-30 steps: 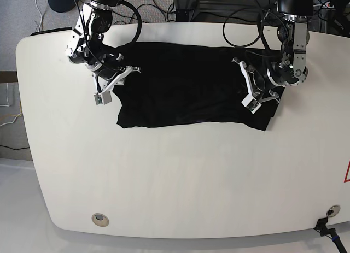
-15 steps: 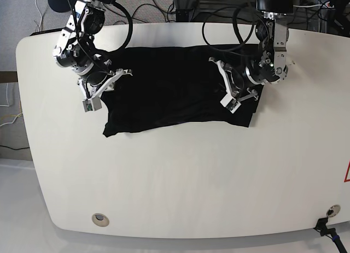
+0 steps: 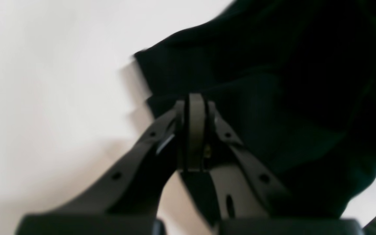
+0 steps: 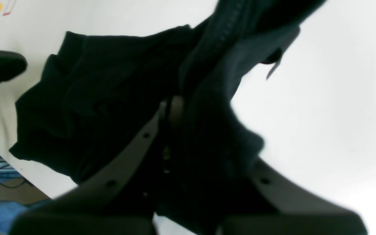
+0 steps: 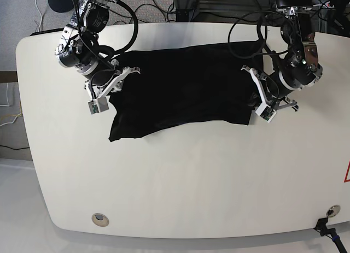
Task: Fold the T-shirt properly
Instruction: 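Fold the shirt ends inward with both grippers toward each other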
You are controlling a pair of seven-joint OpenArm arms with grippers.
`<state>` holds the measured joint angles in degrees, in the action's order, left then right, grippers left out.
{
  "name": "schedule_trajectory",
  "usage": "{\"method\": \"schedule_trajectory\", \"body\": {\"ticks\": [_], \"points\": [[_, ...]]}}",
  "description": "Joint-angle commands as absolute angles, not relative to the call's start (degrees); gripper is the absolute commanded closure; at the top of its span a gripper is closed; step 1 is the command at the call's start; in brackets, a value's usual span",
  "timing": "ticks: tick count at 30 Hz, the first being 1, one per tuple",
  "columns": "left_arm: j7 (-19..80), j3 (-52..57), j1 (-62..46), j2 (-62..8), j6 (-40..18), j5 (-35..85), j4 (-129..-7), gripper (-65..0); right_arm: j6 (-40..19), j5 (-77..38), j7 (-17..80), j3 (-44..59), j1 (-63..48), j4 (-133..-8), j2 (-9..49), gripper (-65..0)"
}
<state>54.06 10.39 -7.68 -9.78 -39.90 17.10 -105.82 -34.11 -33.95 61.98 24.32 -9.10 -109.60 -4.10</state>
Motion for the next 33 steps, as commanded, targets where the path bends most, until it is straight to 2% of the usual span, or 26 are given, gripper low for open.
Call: {"method": "schedule_trajectory", "body": {"ticks": [1,9,15,19,24,29,33], "points": [[53.1,11.4,-8.9,-11.0,-40.0,18.0,-106.8,0.0,-34.5,-35.5,60.7,24.5,-8.6,-110.8,-3.6,0.0],[53.0,11.6,-10.9,-11.4,-40.0,17.9,-102.1,0.0,-34.5,-35.5,60.7,24.5,-8.6,-110.7,-3.6,0.0],[48.2,11.3,-10.3,-11.4,-40.0,17.7,-91.6,0.0,-34.4,-35.6,60.7,24.1,-8.7,-111.7,-4.7,0.0],[48.1,10.3,-8.2,-11.2,-40.0,17.7,-87.7,0.0,-34.3,-35.6,60.7,20.5,-8.7,-113.2,-6.2,0.0],[48.0,7.7,-7.4,-9.6,-40.0,17.7,-86.7,0.0,-31.5,-35.7,60.7,13.0,-8.7,-113.6,-8.3,0.0],[48.0,4.2,-7.3,-8.5,-40.0,17.7,-86.6,0.0,-27.5,-43.6,60.7,8.4,-8.4,-113.9,-8.9,0.0],[45.4,1.4,-7.3,-8.5,-40.0,17.7,-86.6,0.0,-25.5,-45.1,60.4,3.6,-8.3,-113.8,-9.0,0.0]]}}
